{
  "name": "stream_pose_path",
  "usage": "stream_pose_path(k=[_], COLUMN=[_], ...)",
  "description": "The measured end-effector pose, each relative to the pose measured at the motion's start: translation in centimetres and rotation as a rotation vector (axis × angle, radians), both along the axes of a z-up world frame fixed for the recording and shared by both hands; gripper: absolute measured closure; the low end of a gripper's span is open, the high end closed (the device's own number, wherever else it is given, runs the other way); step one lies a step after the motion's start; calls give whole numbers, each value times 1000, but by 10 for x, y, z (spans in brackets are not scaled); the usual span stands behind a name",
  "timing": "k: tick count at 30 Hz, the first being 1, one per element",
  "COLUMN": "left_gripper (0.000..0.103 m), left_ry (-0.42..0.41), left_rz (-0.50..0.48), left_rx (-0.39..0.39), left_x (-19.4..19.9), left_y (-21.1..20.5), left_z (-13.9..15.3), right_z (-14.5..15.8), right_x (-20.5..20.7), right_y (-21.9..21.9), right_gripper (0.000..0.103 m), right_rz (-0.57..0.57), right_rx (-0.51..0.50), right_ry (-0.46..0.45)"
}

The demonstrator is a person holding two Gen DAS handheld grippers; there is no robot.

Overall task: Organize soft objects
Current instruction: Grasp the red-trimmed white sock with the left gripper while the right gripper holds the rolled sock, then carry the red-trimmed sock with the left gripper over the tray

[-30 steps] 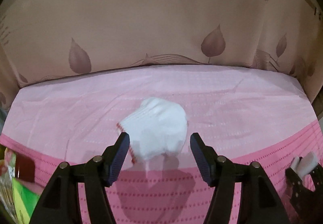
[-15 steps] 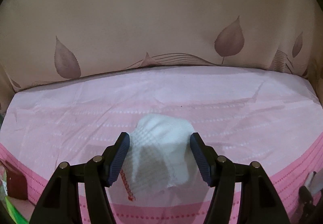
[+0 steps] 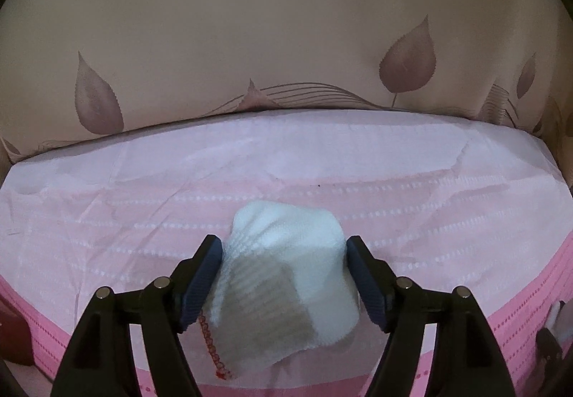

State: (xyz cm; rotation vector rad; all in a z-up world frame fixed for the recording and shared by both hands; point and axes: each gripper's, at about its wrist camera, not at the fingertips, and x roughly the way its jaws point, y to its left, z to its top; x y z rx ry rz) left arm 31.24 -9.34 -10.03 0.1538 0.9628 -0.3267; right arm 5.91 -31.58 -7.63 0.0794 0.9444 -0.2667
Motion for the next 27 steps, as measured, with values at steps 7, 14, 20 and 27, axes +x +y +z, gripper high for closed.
stream_pose_path(k=[7,14,20,27], left_gripper=[71,73,73,73], left_ry=[21,46,30,-40], left_rz=[25,34,59,63], left_rx=[-40,-43,-40,-3], left_x=[-5,-30,-61,-115], left_y=[18,32,39,51], left_z=[7,16,35,66], right_z=[-1,-1,-2,-4], right_x=[0,0,1,0], right_y=[3,2,1,2], right_gripper=[53,53,53,52], right_rz=[-1,-1,-1,-5], right_rx=[4,4,5,9], right_ry=[-1,-1,-1,-4])
